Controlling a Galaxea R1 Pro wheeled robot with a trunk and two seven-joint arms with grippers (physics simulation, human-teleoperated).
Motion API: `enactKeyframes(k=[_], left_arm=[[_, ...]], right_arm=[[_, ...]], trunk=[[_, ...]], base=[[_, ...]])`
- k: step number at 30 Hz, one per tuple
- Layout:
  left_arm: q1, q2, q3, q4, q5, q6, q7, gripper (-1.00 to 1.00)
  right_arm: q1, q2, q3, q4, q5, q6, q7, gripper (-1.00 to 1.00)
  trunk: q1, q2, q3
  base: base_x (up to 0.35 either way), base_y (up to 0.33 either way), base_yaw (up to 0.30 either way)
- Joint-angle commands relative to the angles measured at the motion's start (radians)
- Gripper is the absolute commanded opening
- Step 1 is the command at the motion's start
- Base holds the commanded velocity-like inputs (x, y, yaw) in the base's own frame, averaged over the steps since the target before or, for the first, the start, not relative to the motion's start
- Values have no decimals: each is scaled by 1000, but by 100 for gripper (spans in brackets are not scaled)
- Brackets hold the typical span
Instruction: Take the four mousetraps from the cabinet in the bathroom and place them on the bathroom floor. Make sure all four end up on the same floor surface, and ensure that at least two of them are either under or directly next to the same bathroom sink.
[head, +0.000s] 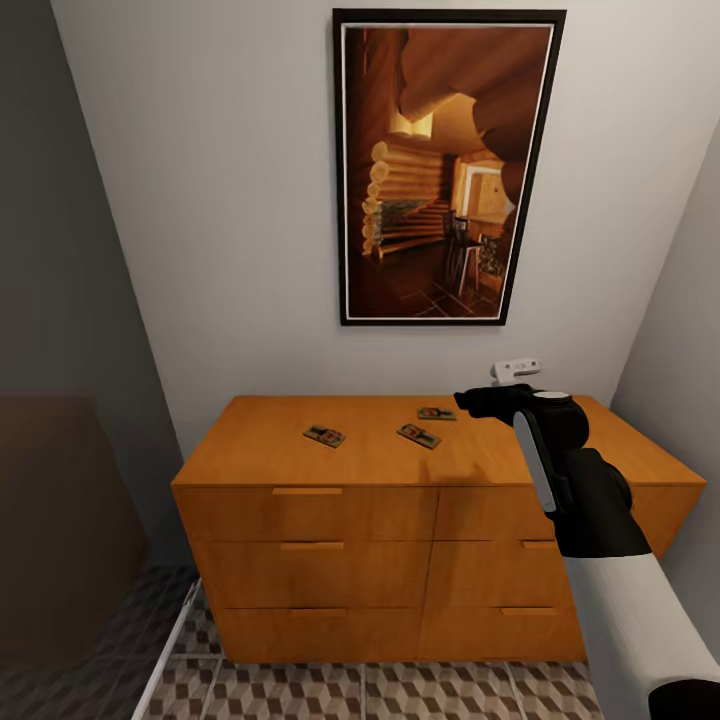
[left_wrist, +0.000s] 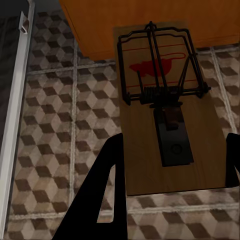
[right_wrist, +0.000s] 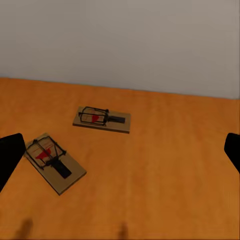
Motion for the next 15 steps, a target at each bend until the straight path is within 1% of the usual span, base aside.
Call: enactKeyframes(k=[1,4,8,12,15], left_arm=[[-2,0,-9,4,-2,-5,9,-100],[-2,0,-9,4,-2,-5,9,-100],[-2,0,-9,4,-2,-5,9,-100],[-2,0,-9,4,-2,-5,9,-100],[-2,0,-9,4,-2,-5,9,-100]], right_arm=[[-1,-3,1,0,0,4,22,100],[-1,-5,1,2,2,4,72,100],[-1,-8,1,7,3,4,106,100],[-1,-22,1,25,4,4,135,100],[-1,-33,1,45,4,4,177,100]], trunk=[[0,-1,-1],[0,-1,-1],[0,-1,-1],[0,-1,-1],[0,-1,-1]], base=[[185,0,0],[91,0,0],[33,0,0],[9,0,0],[3,0,0]])
